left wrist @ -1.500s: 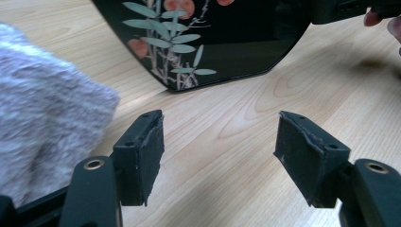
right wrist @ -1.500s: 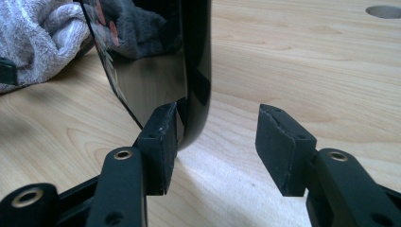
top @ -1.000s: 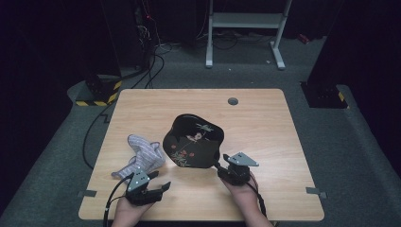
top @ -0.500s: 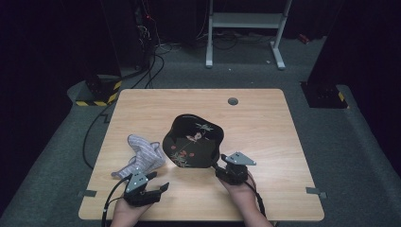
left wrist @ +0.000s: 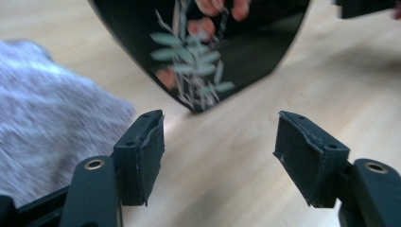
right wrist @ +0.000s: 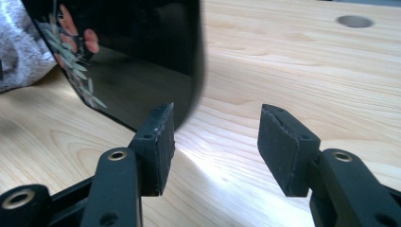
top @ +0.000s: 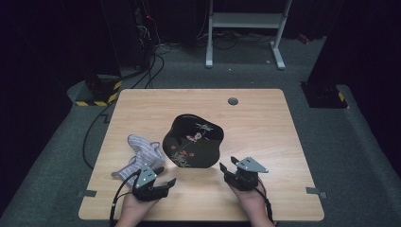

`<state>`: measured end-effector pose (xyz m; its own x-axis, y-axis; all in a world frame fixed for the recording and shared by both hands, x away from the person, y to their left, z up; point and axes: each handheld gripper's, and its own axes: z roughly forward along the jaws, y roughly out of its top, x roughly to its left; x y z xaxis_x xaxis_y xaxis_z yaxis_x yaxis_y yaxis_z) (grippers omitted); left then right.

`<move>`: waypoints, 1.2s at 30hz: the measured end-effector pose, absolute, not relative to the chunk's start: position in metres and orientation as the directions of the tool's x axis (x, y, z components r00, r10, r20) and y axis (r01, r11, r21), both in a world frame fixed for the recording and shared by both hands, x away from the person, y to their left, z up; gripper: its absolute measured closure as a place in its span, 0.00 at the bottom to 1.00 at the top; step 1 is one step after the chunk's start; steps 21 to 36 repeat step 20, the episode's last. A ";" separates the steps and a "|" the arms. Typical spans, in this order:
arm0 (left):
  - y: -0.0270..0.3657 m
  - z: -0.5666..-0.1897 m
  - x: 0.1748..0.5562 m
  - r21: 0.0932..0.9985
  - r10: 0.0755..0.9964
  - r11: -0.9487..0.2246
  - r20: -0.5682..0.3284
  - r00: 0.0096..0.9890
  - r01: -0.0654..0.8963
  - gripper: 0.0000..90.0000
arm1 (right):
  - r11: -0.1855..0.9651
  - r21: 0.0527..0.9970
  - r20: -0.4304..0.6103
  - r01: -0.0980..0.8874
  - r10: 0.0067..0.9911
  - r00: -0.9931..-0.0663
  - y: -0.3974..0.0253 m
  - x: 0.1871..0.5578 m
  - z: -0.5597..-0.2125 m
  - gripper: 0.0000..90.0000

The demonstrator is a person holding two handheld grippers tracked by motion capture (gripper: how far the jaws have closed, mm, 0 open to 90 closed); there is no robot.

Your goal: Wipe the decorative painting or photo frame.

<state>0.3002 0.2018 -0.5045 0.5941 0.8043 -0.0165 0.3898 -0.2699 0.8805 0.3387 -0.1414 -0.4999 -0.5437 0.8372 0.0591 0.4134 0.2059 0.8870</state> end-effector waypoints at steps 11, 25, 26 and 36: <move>0.200 -0.499 0.313 0.900 0.829 -0.220 -0.031 0.559 0.377 0.38 | 0.158 0.896 0.053 0.414 0.889 -0.456 -0.178 0.327 -0.493 0.48; 0.203 -0.499 0.312 0.893 0.822 -0.225 -0.040 0.568 0.389 0.38 | 0.171 0.891 0.049 0.421 0.885 -0.463 -0.175 0.329 -0.496 0.48; 0.203 -0.499 0.312 0.893 0.822 -0.225 -0.040 0.568 0.389 0.38 | 0.171 0.891 0.049 0.421 0.885 -0.463 -0.175 0.329 -0.496 0.48; 0.203 -0.499 0.312 0.893 0.822 -0.225 -0.040 0.568 0.389 0.38 | 0.171 0.891 0.049 0.421 0.885 -0.463 -0.175 0.329 -0.496 0.48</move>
